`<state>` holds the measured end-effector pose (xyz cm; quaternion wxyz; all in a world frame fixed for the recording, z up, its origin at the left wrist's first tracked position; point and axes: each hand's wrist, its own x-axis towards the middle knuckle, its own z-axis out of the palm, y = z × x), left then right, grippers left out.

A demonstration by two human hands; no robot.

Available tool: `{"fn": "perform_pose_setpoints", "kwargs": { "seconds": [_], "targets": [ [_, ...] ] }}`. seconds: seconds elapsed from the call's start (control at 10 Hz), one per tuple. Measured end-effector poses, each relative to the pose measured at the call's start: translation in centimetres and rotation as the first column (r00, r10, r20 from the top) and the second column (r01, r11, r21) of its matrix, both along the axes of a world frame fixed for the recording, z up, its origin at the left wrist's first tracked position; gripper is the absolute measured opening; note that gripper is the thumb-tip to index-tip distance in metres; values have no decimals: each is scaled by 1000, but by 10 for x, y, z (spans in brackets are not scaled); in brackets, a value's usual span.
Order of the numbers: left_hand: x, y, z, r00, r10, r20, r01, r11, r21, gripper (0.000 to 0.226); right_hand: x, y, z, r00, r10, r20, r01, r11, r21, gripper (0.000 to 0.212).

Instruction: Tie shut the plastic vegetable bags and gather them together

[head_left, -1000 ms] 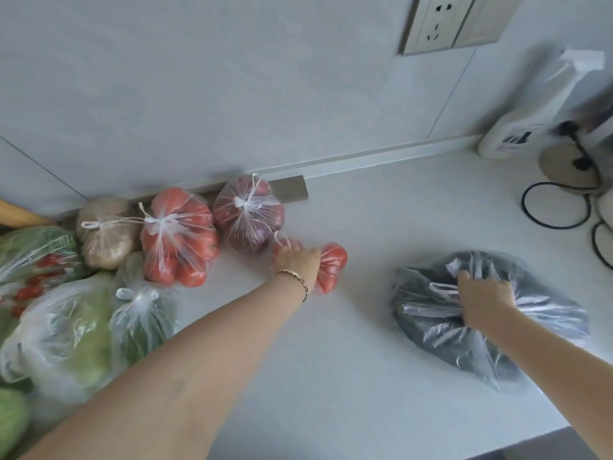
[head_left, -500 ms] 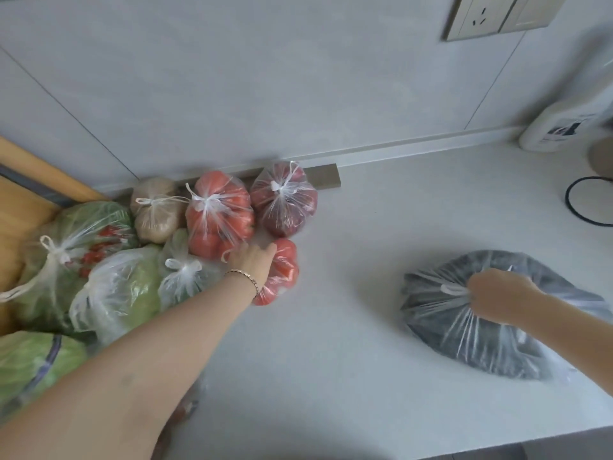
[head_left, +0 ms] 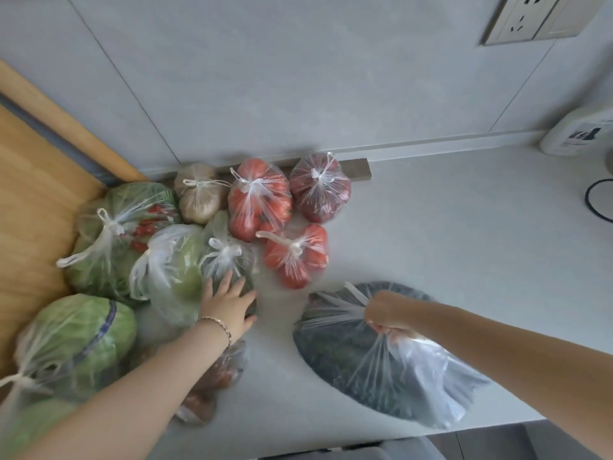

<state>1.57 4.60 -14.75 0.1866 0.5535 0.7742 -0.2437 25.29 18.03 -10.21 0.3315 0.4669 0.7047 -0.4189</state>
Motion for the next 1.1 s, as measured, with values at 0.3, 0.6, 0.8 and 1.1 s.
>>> {"fn": "perform_pose_setpoints", "kwargs": {
  "seconds": [0.3,0.6,0.8,1.1],
  "targets": [
    [-29,-54,-4,998,-58,-8,57,996,-67,61,-66,-76,18,557,-830,-39,811,553,-191,20],
    [-30,-78,3,986,-164,31,167,965,-203,116,-104,-90,12,386,-911,-147,901,407,-149,16],
    [-38,-86,5,985,-170,-3,167,968,-188,108,-114,-88,12,325,-922,-211,880,377,-291,23],
    [-11,-77,28,957,233,174,-220,971,-88,51,-90,-79,21,881,-392,-263,424,903,74,9]
  ]
}}
